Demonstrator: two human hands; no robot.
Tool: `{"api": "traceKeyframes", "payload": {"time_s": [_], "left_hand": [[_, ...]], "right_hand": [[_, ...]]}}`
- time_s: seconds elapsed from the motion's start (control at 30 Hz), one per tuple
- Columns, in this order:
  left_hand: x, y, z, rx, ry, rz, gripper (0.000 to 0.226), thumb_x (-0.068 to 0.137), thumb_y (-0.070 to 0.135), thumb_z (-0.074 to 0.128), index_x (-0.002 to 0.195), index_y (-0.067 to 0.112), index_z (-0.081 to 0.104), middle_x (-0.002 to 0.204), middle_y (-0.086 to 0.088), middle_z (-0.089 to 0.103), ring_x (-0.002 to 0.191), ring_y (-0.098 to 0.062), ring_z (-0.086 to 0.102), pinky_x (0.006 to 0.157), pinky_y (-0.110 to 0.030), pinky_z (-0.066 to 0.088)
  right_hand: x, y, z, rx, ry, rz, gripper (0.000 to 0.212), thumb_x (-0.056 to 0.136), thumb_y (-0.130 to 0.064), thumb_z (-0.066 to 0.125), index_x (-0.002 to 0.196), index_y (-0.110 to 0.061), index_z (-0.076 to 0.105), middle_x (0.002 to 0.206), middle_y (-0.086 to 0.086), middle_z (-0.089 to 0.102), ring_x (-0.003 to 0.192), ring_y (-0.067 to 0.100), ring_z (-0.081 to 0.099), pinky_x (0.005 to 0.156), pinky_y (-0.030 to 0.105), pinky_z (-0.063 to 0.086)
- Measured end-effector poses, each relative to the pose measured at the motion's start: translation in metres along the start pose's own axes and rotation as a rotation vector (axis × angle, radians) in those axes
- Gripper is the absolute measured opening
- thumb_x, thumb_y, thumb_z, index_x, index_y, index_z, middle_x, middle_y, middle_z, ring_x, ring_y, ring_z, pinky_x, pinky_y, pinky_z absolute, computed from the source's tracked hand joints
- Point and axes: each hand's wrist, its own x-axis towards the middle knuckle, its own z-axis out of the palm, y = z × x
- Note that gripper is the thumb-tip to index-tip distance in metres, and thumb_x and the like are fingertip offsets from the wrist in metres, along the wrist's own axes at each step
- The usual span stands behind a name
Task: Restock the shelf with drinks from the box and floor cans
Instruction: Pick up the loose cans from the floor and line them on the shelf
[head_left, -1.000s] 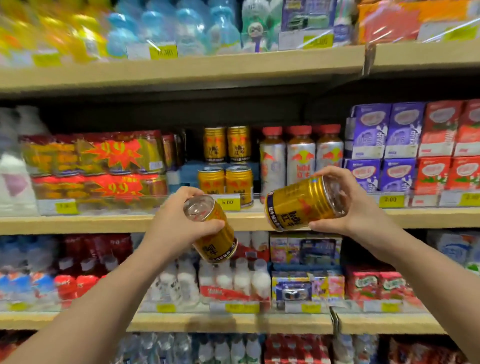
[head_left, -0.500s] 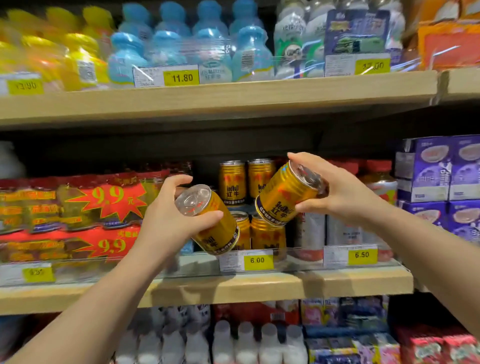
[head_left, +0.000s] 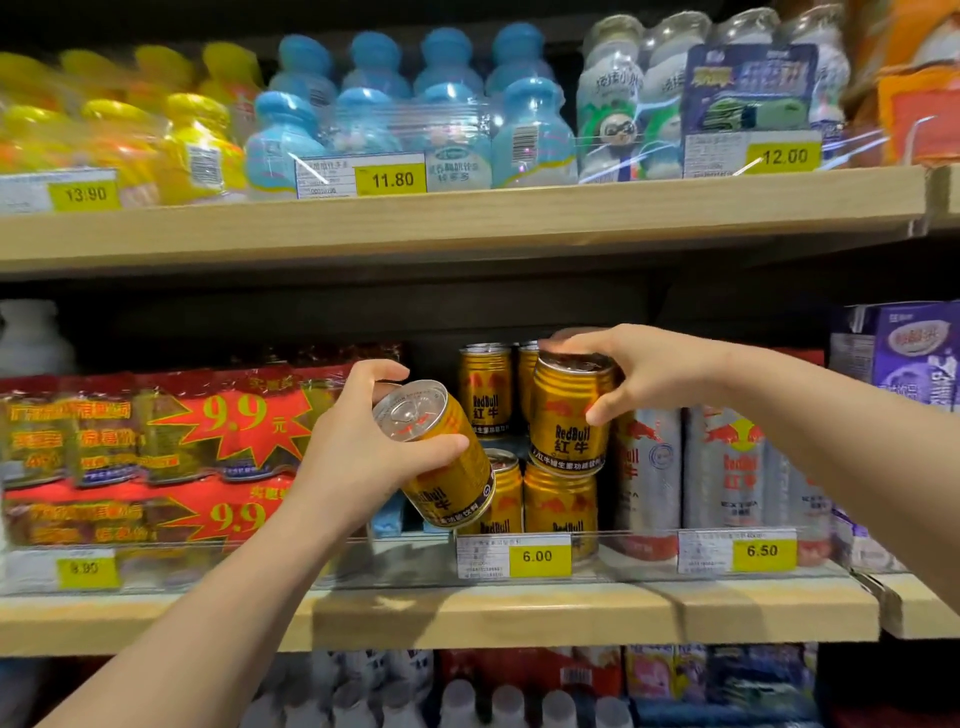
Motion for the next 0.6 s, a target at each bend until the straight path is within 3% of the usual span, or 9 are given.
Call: {"api": "traceKeyframes", "payload": {"time_s": [0.1,0.23,0.3,0.43,0.5,0.6], "left_hand": [[0.003,-0.001,-0.001,0.021,-0.005,-0.002,0.06,0.065,0.024,0.079,0.108,0.03,0.038,0.099,0.014,0.045,0.082,-0.003,0.048,0.06,-0.013,0.04],[0.007,-0.001,-0.002,0.017,-0.017,-0.02,0.059,0.067,0.023,0.077,0.108,0.031,0.036,0.109,0.008,0.044,0.097,-0.012,0.048,0.059,-0.018,0.046],[0.008,-0.001,-0.003,0.02,-0.019,-0.03,0.059,0.067,0.024,0.077,0.108,0.031,0.036,0.11,0.008,0.044,0.099,-0.015,0.048,0.058,-0.021,0.049],[0.01,-0.004,-0.005,0.031,-0.025,-0.03,0.059,0.066,0.024,0.077,0.108,0.031,0.036,0.11,0.008,0.045,0.1,-0.014,0.049,0.057,-0.021,0.048],[0.011,-0.005,-0.006,0.037,-0.025,-0.027,0.059,0.066,0.024,0.077,0.108,0.031,0.036,0.11,0.007,0.045,0.101,-0.015,0.049,0.056,-0.02,0.047],[0.013,-0.006,-0.006,0.048,-0.029,-0.028,0.059,0.066,0.026,0.077,0.108,0.032,0.036,0.111,0.007,0.046,0.102,-0.015,0.049,0.057,-0.02,0.047]], "right_hand": [[0.008,-0.003,0.0,-0.003,-0.059,0.046,0.068,0.08,-0.007,0.064,0.138,-0.019,0.032,0.125,-0.004,0.046,0.116,0.016,0.047,0.087,0.024,0.044],[0.019,-0.002,-0.001,-0.002,-0.081,0.107,0.043,0.082,-0.009,0.062,0.119,-0.016,0.043,0.099,-0.007,0.053,0.082,0.003,0.051,0.063,0.011,0.042],[0.021,-0.001,-0.002,-0.005,-0.096,0.131,0.051,0.083,-0.011,0.061,0.129,-0.014,0.039,0.11,-0.001,0.055,0.091,0.009,0.052,0.061,0.011,0.045],[0.02,0.001,-0.002,0.03,-0.142,0.149,0.066,0.086,-0.011,0.057,0.141,-0.026,0.024,0.123,0.003,0.047,0.104,0.013,0.045,0.062,0.011,0.047],[0.022,0.003,-0.001,0.022,-0.132,0.158,0.059,0.086,-0.012,0.057,0.138,-0.02,0.03,0.123,0.004,0.049,0.103,0.013,0.046,0.065,0.011,0.044],[0.023,0.004,0.0,0.011,-0.113,0.176,0.038,0.088,-0.014,0.055,0.122,-0.017,0.04,0.106,-0.003,0.054,0.089,0.008,0.049,0.062,0.007,0.043]]}}
